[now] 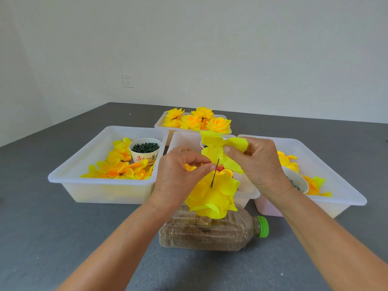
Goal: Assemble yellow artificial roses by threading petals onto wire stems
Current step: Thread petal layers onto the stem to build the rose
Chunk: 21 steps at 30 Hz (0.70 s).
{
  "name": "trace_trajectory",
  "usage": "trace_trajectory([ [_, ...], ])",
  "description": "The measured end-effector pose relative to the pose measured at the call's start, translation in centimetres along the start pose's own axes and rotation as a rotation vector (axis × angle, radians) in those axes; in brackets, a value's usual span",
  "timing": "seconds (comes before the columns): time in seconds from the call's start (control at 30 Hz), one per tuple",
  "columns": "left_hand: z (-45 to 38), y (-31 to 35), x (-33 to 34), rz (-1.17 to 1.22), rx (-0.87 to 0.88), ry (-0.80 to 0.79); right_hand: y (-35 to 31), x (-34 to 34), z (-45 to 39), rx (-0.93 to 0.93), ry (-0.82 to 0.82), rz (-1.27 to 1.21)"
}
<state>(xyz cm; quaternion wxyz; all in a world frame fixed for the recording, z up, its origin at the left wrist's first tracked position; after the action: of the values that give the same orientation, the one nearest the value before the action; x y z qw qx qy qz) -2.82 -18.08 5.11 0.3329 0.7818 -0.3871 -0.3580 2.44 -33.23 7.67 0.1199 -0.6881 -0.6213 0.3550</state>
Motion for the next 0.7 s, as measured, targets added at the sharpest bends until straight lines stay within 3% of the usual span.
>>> trace_trajectory([
  [0.17, 0.2, 0.1, 0.2, -0.006, -0.002, 0.002, 0.5, 0.3, 0.2, 0.100, -0.011, -0.127],
  [0.47, 0.8, -0.4, 0.1, 0.064, -0.011, -0.040, -0.3, 0.2, 0.7, 0.018, -0.015, -0.005],
  [0.7, 1.0, -0.5, 0.3, 0.039, 0.005, -0.056, -0.1, 0.3, 1.1, 0.086, -0.029, -0.030],
])
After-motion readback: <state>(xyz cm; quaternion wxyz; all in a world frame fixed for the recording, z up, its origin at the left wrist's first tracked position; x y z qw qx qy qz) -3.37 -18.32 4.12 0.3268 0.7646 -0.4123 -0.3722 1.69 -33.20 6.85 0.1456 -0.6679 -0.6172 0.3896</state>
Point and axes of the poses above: each hand's wrist, its own z-axis away from the middle knuckle, its own x-axis out of the palm, y = z × x, the point moved 7 cm from there along -z, towards the middle knuckle, and after that the axes turned 5 degrees about -x, right-handed, at the moved point
